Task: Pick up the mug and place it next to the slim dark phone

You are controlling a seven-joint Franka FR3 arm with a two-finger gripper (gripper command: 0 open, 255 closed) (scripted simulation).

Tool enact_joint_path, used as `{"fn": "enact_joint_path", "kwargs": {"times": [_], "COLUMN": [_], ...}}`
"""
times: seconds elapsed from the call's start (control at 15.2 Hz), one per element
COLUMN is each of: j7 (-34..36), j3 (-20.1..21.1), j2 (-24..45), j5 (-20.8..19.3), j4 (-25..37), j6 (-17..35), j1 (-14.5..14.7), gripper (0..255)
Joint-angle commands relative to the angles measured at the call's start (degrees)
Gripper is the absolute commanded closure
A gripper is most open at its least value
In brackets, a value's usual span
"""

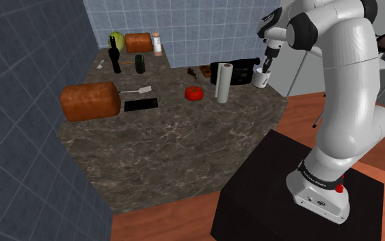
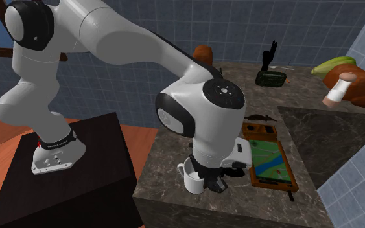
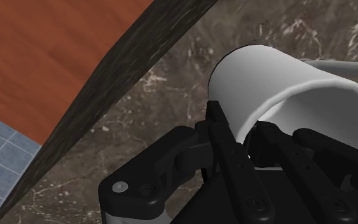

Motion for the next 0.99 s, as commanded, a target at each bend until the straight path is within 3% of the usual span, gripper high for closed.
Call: {"fn": "enact_joint_path", "kwargs": {"times": [0.0, 0.26, 0.92], "j7": [0.0, 0.0, 1.7], "j3": [0.0, 0.0, -1.3], "j2": [0.0, 0.0, -2.7], "j5": [0.0, 0.0, -2.1], "j4": [0.0, 0.0, 3.9], "j6": [0.0, 0.0, -6.0], "j1": [0.0, 0.0, 0.2], "gripper": [255, 255, 255]}}
